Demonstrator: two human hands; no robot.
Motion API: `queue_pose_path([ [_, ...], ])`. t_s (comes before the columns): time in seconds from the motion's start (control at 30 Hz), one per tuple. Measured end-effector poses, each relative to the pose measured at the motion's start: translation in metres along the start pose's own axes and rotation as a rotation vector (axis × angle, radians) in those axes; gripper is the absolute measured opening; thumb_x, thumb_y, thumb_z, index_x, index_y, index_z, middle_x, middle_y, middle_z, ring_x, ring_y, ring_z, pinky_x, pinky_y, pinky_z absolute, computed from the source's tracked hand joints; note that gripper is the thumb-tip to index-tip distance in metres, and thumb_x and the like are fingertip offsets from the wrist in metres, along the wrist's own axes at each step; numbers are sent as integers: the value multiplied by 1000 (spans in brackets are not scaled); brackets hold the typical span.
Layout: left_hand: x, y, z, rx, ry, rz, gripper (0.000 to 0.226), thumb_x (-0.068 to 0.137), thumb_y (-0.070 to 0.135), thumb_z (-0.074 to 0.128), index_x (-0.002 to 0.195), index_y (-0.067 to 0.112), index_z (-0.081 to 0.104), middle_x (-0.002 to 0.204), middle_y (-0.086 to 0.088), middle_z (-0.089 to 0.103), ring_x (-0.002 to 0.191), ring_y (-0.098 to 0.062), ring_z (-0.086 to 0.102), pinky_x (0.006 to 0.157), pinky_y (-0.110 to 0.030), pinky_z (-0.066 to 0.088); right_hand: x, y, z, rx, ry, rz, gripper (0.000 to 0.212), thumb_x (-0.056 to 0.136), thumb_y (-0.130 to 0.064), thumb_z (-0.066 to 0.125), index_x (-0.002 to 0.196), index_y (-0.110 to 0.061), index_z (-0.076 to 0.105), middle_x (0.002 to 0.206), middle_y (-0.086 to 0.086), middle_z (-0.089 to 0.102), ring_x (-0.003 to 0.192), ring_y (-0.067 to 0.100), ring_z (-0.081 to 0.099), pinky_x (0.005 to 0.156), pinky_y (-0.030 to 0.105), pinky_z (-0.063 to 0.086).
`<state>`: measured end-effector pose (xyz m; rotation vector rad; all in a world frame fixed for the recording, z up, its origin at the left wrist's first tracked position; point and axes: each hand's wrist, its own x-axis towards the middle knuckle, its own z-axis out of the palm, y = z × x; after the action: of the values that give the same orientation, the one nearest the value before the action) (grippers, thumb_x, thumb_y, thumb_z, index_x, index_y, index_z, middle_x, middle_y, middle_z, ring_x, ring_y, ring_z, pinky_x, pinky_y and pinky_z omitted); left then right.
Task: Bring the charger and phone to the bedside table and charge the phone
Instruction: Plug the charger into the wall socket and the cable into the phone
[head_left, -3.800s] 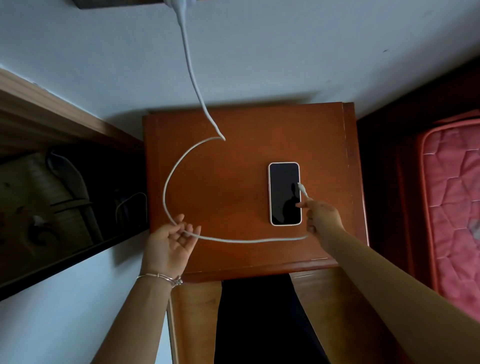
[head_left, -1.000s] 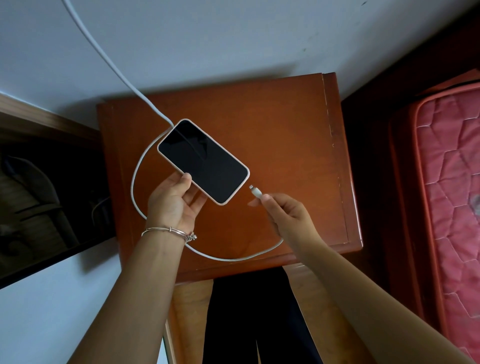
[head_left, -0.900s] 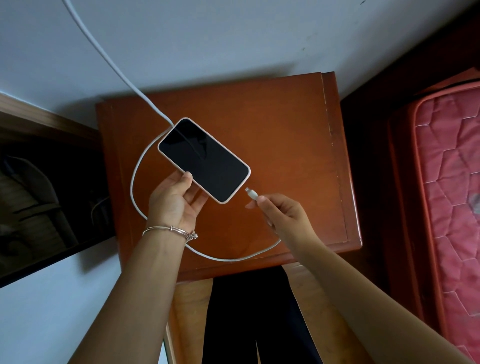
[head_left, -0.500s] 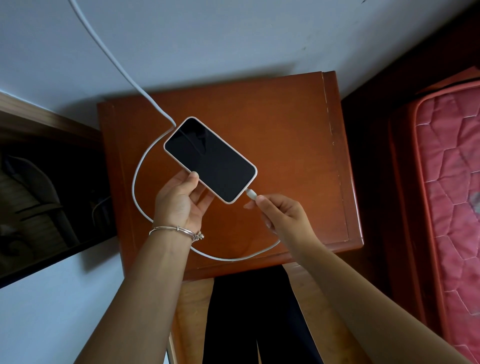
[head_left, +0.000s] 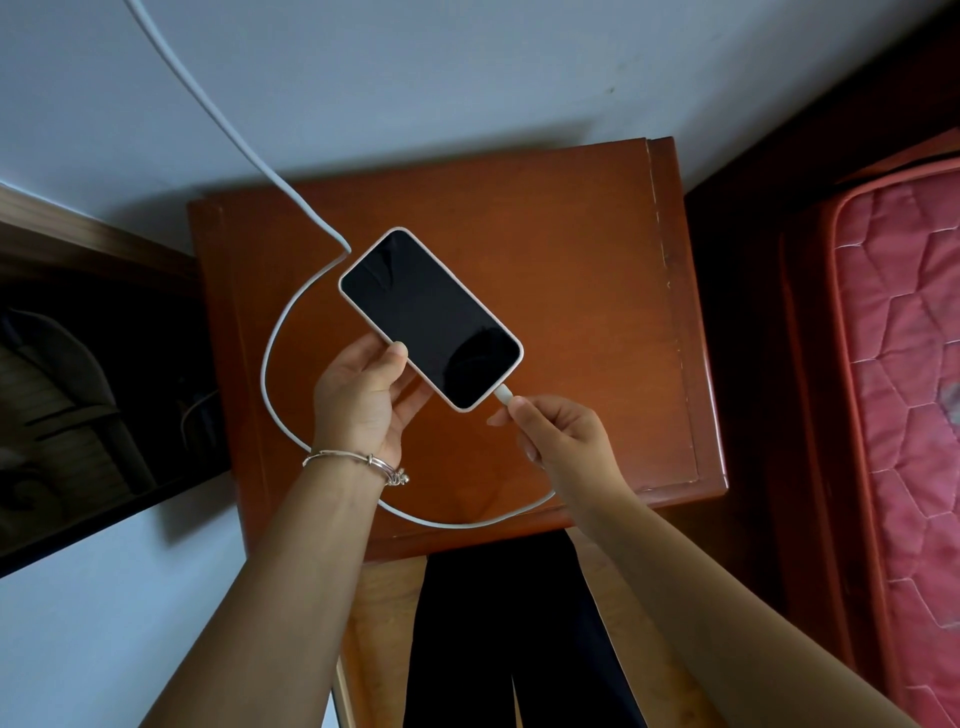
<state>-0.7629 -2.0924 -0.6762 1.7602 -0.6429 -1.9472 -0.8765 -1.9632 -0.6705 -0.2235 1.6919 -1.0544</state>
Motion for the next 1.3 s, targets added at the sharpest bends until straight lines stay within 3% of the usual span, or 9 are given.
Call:
queue_pose_path([
  [0.3,3,7,1,42,-86,-21,30,87,0,55,113,13,65,108,-9,70,97,-23,69,67,-33,58,3,0,-5,-18,-29,-28,33,95,-18,51,67,-19,69,42,-11,39,40,3,30,42,15,26],
  [0.43,4,3,3,55,-116,-32,28,87,1,55,109,15,67,104,-8,72,92,-20,71,65,-31,57,2,3,-9,-13,-36,-32,33,95,-17,50,67,-16,68,40,-13,39,39,2,30,41,14,26],
  [0.57,3,-5,-2,-11,-147,-93,25,89,3,54,107,14,67,101,-6,73,93,-19,70,69,-31,58,7,2,-19,-25,-85,-34,30,95,-16,51,73,-14,71,41,-11,48,40,3,40,45,13,35],
  [0.63,2,-9,-8,1,-172,-104,27,89,4,52,112,13,65,106,-7,71,97,-20,69,71,-32,58,8,1,-24,-45,-181,17,25,94,-16,53,79,-12,72,49,-8,61,49,3,55,54,13,46],
  [0.7,0,-12,-12,34,-193,-95,30,90,4,52,116,11,63,109,-9,70,99,-21,68,70,-31,57,11,-1,-29,-92,-253,100,19,91,-22,56,87,-15,73,70,-3,72,70,8,67,73,22,55],
  [0.8,-2,-16,-13,63,-189,-94,30,89,4,53,117,11,63,109,-10,70,101,-23,68,70,-31,57,18,-5,-35,-127,-209,117,28,90,-36,53,100,-16,70,96,5,75,91,17,70,88,32,54],
  [0.9,-4,-16,-11,93,-198,-83,29,89,4,53,114,14,64,111,-11,70,103,-24,67,76,-36,57,27,-16,-39,-10,-110,49,31,92,-31,52,115,-15,64,102,4,75,96,17,70,87,31,54],
  [1.17,-5,-2,-3,221,-362,27,34,89,5,54,119,16,63,116,-2,70,108,-18,64,82,-38,56,35,-31,-29,92,-90,-36,17,92,-15,54,104,-18,67,94,0,75,90,18,71,75,30,56],
  [1.3,-6,-1,1,252,-346,79,30,89,6,55,115,16,64,106,0,73,102,-15,67,80,-37,57,35,-27,-26,119,-11,-49,14,91,-12,57,95,-20,67,83,-5,75,81,14,71,70,28,55],
])
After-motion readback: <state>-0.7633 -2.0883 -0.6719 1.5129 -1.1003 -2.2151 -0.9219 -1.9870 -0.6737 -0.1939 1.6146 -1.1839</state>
